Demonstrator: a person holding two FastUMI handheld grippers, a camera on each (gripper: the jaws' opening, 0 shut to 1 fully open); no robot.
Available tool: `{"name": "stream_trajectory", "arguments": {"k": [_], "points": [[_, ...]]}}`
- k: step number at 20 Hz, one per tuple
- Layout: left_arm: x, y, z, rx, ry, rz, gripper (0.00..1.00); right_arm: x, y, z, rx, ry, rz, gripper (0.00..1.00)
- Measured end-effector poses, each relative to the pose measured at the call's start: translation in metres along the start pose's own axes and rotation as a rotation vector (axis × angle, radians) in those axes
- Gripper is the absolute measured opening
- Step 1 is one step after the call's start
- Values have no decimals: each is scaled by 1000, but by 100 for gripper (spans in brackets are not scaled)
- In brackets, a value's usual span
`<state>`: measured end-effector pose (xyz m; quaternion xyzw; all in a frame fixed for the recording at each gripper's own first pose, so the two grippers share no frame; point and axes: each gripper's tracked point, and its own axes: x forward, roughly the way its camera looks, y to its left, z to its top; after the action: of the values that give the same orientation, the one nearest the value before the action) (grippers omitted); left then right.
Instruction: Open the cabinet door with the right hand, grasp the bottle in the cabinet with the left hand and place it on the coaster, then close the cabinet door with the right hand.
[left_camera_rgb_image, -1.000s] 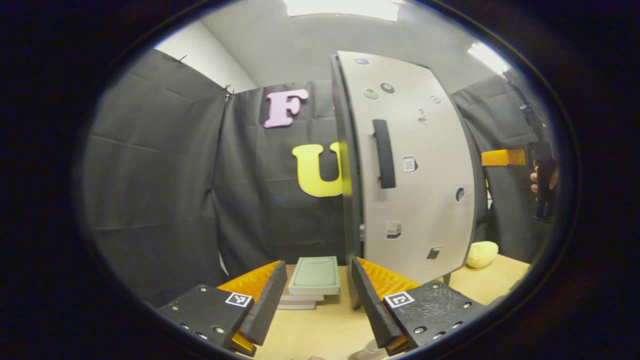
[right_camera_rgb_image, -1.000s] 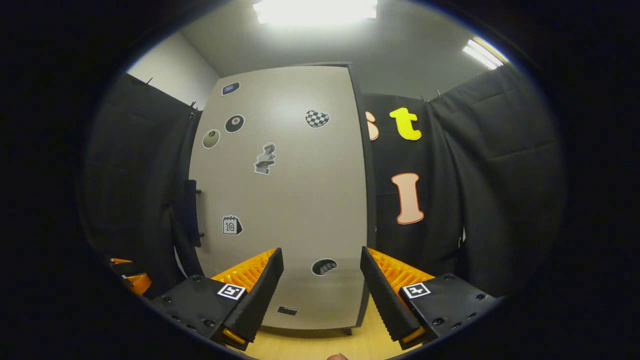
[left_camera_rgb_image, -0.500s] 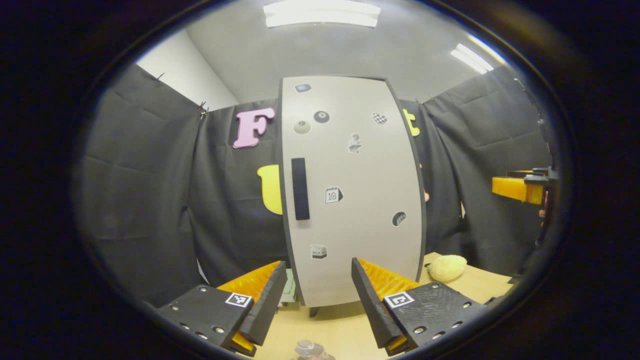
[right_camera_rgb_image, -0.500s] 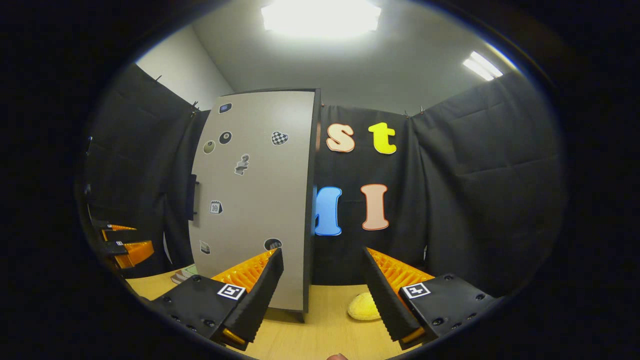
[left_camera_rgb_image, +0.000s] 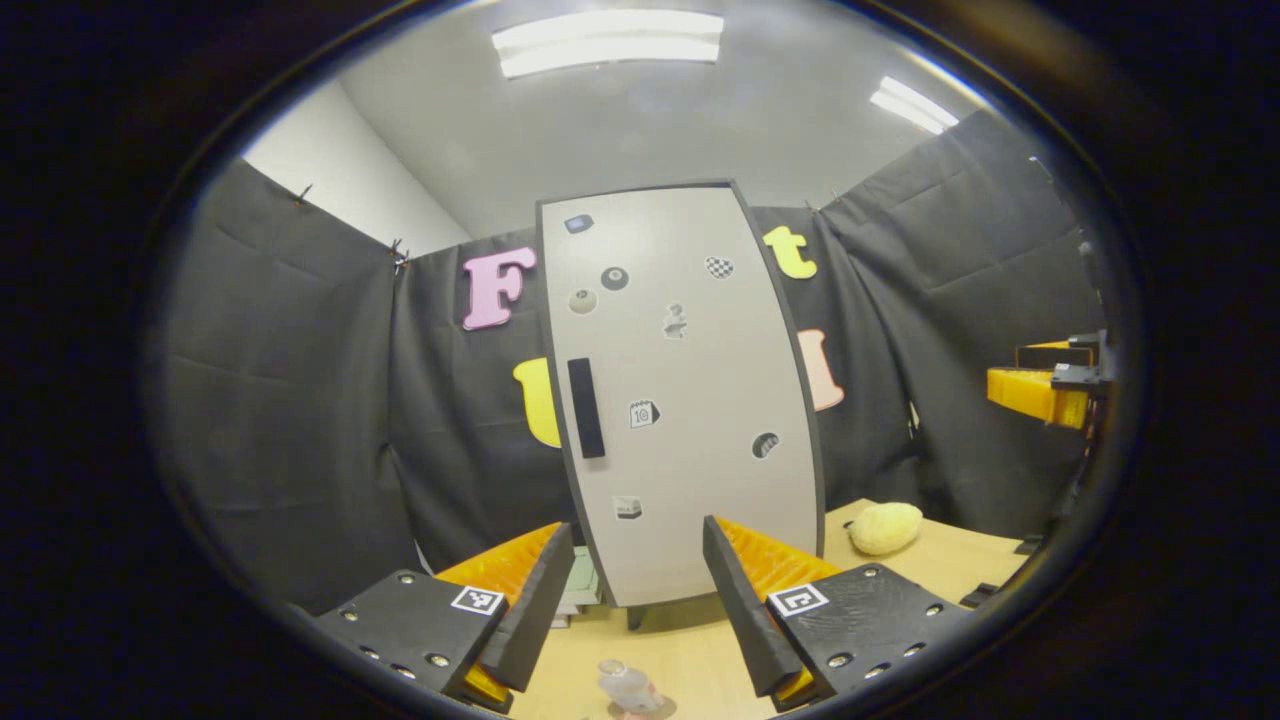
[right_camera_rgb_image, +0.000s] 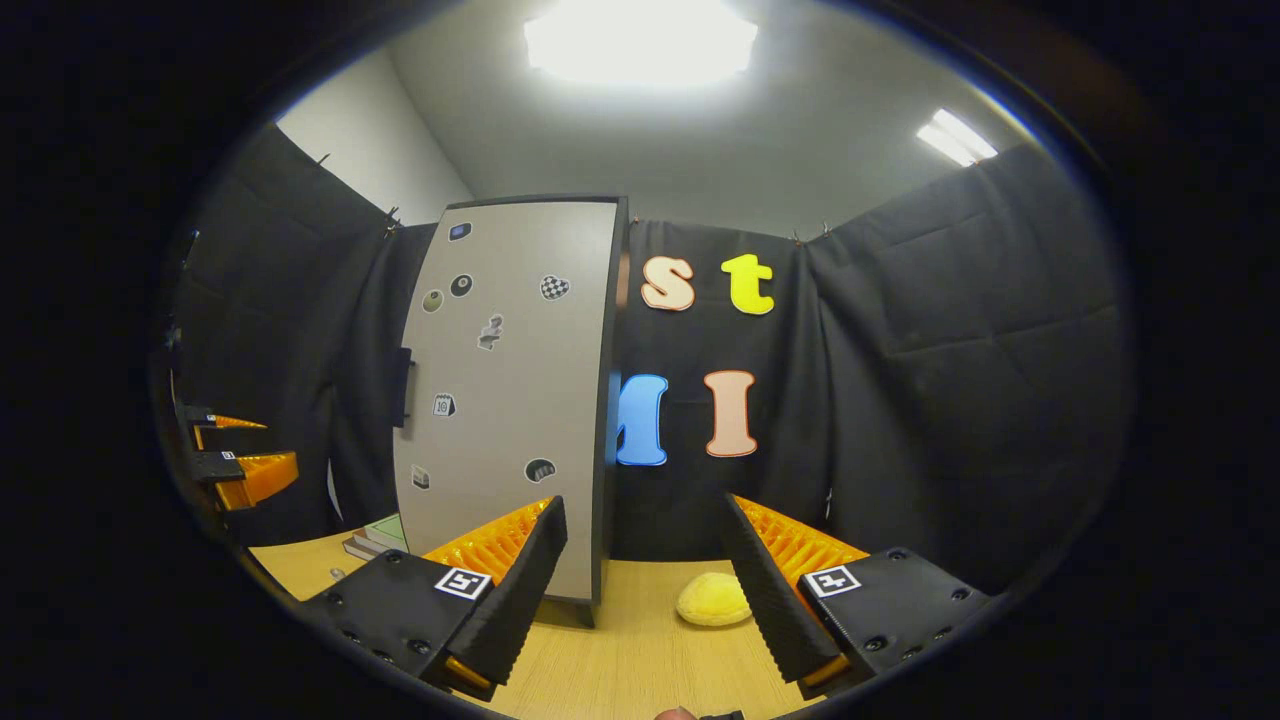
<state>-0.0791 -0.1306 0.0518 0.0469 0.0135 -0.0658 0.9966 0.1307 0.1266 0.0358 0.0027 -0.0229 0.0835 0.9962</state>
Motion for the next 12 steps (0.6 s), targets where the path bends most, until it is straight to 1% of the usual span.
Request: {"name": "stream_trajectory", "arguments": {"k": [5,6,7,8,9,12], "points": [[-20,30,-7,-3,4,15,78,-11,27,6,14,2,0,98],[-23,36,-9,-8,8,18,80,-12,33,6,15,5,2,98],[-25,40,-12,-13,13,21,78,-14,39,7,16,7,5,98],[-27,45,-15,-18,16,24,78,-17,44,7,18,10,8,98],[-30,49,-17,-24,15,26,80,-19,50,6,19,14,12,98],[-37,58,-22,-37,21,33,80,-24,64,8,8,18,26,98]]}}
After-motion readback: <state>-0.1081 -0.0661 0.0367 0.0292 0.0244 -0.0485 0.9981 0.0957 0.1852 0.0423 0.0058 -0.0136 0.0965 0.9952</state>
